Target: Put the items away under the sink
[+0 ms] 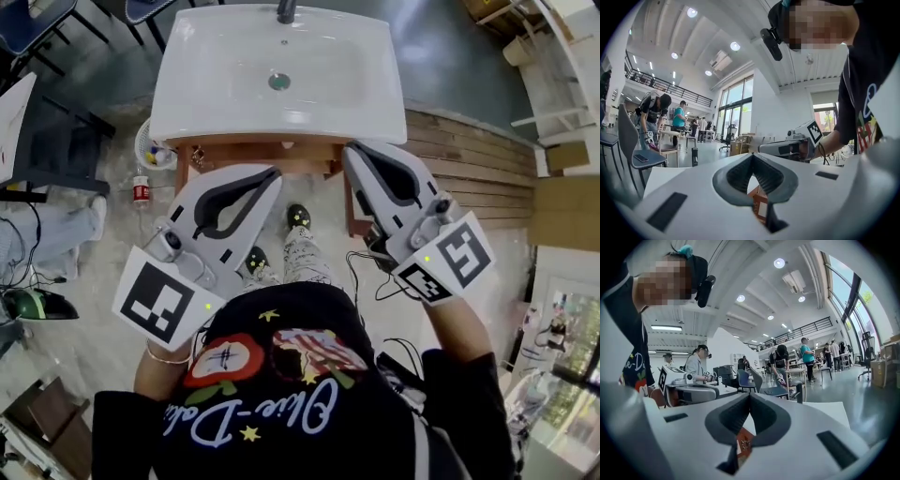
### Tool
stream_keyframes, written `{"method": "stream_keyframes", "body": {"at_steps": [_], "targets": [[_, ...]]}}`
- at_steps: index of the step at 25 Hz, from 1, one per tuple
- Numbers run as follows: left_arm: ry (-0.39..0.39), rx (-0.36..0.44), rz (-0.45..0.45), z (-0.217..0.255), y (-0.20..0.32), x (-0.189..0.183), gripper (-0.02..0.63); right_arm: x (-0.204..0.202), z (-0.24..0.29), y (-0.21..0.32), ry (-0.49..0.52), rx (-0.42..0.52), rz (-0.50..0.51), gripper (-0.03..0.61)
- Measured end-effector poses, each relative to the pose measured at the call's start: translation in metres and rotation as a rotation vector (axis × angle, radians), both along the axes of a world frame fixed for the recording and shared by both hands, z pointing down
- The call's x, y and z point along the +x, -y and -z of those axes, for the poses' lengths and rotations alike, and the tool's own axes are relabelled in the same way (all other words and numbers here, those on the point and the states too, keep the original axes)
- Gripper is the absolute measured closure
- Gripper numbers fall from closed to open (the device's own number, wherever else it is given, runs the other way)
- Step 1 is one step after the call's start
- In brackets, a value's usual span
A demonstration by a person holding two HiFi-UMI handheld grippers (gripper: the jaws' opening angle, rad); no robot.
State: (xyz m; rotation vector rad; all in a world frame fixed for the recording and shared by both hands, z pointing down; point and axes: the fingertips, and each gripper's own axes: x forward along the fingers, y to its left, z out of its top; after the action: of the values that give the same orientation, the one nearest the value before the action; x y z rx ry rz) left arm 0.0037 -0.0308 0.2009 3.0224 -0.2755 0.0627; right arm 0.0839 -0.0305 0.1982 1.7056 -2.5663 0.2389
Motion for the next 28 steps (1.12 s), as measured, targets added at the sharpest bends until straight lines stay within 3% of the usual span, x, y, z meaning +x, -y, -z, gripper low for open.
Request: {"method": "stream_keyframes", "body": {"at_steps": [14,28], "targets": [[-0.005,0.011,-0.026,0.000,0.002,0.006,0.606,-0.004,-0.005,0.011,0.020,-0.005,-0.016,0.571],[-0.028,0.023,0.008,0.005,0.006,0.004,0.606,-0.005,0.000,0.010,0.010,0.013,-0.031,0.571]]}}
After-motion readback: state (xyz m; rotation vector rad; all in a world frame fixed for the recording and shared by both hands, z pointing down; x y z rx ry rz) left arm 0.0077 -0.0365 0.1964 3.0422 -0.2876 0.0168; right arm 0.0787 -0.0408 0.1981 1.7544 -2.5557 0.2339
